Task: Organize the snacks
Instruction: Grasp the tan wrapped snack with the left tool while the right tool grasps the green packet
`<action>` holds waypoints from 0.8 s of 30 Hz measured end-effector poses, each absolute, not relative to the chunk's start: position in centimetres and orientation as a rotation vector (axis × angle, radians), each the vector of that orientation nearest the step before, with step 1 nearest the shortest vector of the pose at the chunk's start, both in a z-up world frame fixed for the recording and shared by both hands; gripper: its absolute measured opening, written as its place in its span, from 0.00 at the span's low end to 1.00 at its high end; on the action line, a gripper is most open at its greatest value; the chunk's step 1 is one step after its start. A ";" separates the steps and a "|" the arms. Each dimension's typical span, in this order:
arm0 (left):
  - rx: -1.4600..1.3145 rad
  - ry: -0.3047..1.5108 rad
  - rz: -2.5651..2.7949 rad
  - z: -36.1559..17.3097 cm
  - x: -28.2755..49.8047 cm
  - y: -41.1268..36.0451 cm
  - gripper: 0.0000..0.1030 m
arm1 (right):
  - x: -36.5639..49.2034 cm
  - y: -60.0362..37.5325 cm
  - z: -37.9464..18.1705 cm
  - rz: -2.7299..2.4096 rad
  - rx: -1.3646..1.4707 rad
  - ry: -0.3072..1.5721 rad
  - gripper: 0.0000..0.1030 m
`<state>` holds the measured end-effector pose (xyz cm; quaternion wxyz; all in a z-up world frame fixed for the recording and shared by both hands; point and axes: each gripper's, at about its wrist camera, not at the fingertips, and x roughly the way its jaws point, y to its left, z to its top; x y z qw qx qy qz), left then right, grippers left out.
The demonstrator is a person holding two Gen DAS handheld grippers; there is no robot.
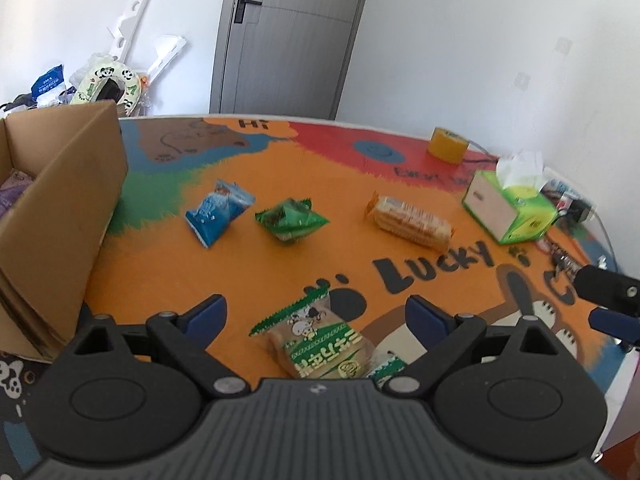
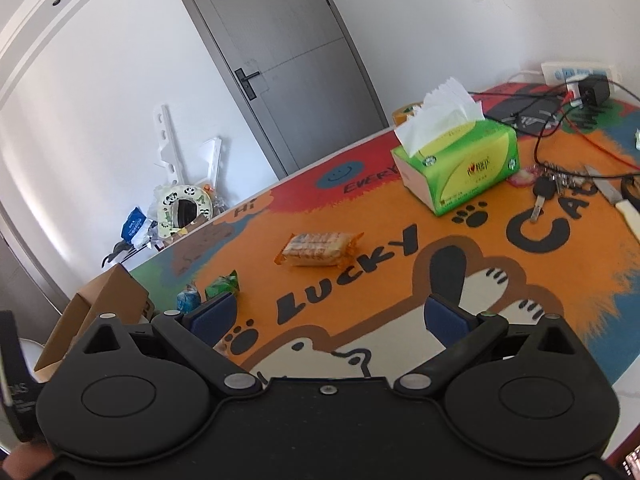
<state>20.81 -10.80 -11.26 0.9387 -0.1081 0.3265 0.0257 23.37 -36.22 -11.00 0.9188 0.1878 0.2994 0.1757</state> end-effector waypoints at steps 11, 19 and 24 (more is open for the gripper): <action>-0.189 0.723 0.073 -13.5 21.1 -11.3 0.63 | 24.2 -34.8 -12.5 0.388 0.381 0.655 0.99; -0.262 0.709 0.060 -12.9 21.2 -9.5 0.18 | 24.9 -33.3 -12.6 0.424 0.378 0.661 0.99; -0.260 0.694 0.047 -12.3 21.4 -9.2 0.17 | 25.7 -32.3 -12.5 0.441 0.371 0.666 0.99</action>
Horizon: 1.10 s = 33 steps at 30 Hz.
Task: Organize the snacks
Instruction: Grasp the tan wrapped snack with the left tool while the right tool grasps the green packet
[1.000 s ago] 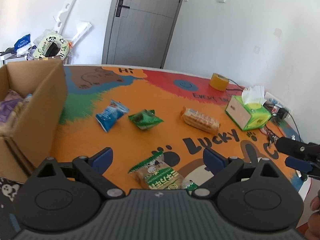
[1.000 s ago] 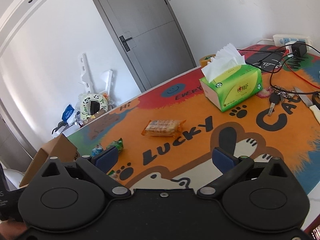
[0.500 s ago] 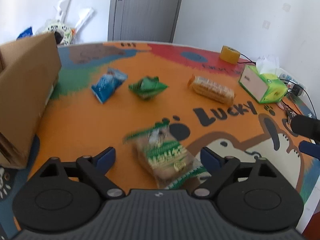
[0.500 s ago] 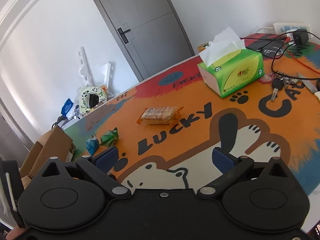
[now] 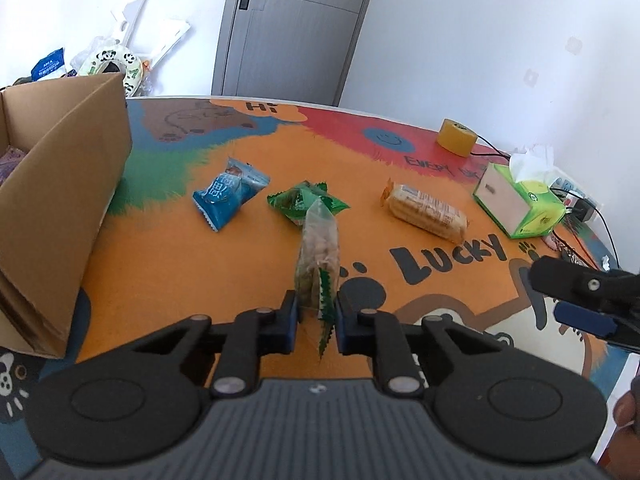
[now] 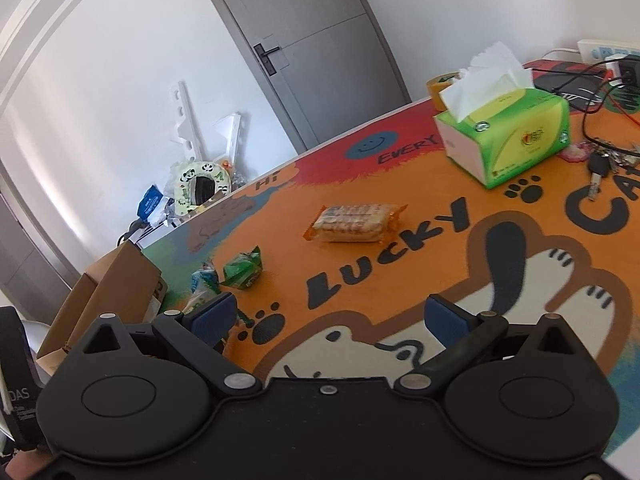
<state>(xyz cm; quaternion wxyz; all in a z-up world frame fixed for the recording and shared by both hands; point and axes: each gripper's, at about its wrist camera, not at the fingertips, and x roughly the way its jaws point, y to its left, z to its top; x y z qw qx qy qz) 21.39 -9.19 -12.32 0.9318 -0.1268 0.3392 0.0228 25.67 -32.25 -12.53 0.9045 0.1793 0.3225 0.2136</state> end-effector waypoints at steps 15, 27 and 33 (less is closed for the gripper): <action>-0.289 0.628 0.065 -10.3 20.6 -6.2 0.16 | 27.7 -28.0 -13.1 0.507 0.373 0.698 0.94; -0.319 0.583 0.082 -8.9 22.5 -3.7 0.16 | 31.1 -24.2 -12.8 0.554 0.379 0.727 0.83; -0.342 0.577 0.090 -8.7 23.9 -2.5 0.16 | 33.4 -21.8 -13.2 0.573 0.381 0.759 0.80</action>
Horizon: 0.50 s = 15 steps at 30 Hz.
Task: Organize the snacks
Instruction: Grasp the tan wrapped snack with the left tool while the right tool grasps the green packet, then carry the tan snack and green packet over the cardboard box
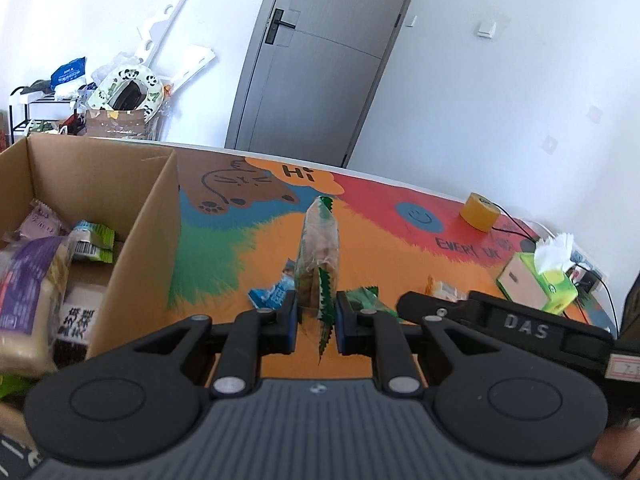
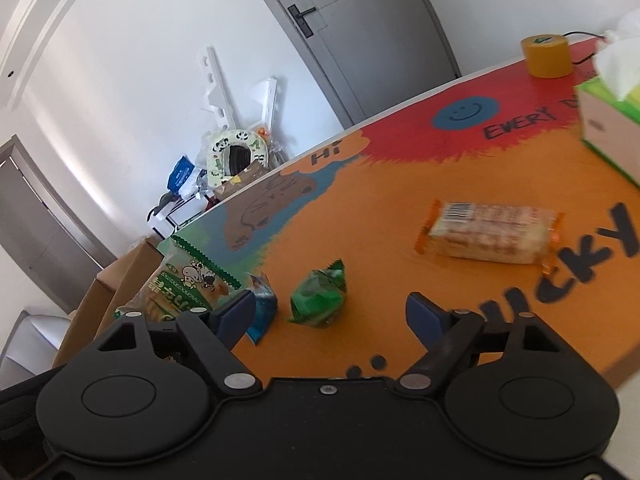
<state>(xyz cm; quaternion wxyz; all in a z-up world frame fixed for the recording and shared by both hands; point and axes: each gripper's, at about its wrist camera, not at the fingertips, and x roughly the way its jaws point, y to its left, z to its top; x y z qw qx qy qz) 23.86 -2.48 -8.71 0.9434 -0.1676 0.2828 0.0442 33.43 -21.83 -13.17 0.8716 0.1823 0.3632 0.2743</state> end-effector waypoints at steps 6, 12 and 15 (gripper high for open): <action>-0.361 0.582 0.120 -9.4 24.9 -1.4 0.16 | 35.1 -20.0 -13.7 0.590 0.385 0.791 0.76; -0.359 0.588 0.115 -9.7 25.3 -1.6 0.16 | 35.7 -18.6 -14.8 0.599 0.368 0.837 0.54; -0.358 0.589 0.114 -9.7 25.2 -1.6 0.16 | 35.8 -18.9 -15.6 0.613 0.409 0.871 0.30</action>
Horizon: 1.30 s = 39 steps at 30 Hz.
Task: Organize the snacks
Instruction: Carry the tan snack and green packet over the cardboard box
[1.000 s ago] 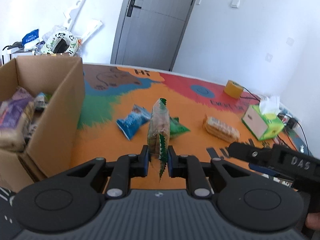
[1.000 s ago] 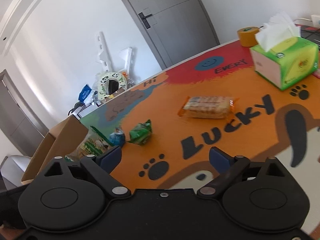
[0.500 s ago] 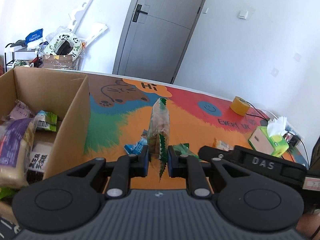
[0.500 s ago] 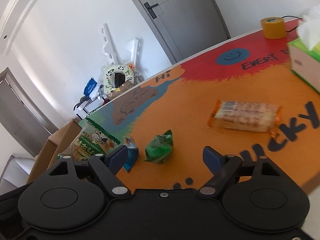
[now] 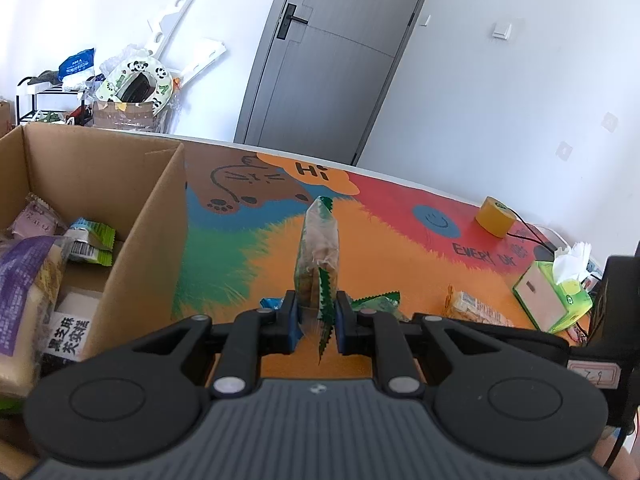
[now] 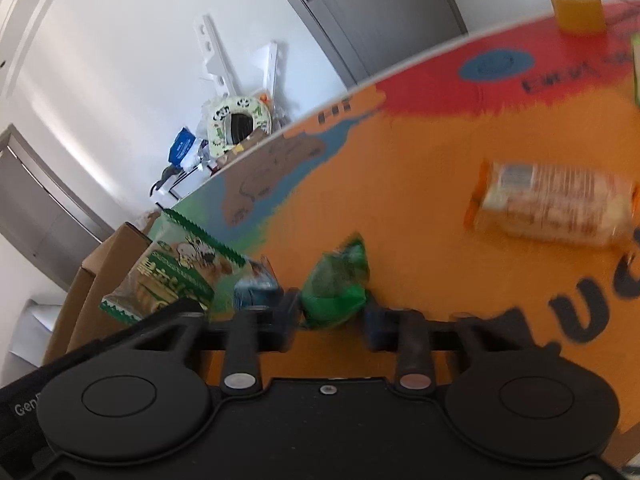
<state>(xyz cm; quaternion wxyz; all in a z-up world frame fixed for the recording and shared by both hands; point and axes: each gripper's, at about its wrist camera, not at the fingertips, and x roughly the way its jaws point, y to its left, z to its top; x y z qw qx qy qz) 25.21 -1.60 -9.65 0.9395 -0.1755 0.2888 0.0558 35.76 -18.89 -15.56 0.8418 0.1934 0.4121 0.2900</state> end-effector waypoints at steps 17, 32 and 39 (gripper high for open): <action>-0.353 0.505 0.077 -6.6 21.3 -2.8 0.16 | 30.6 -22.1 -11.0 0.608 0.389 0.715 0.29; -0.364 0.426 0.106 -4.5 16.8 -1.2 0.16 | 26.7 -21.8 -8.1 0.634 0.362 0.627 0.29; -0.373 0.398 0.129 -3.7 15.2 0.2 0.16 | 25.6 -20.3 -7.1 0.660 0.337 0.604 0.29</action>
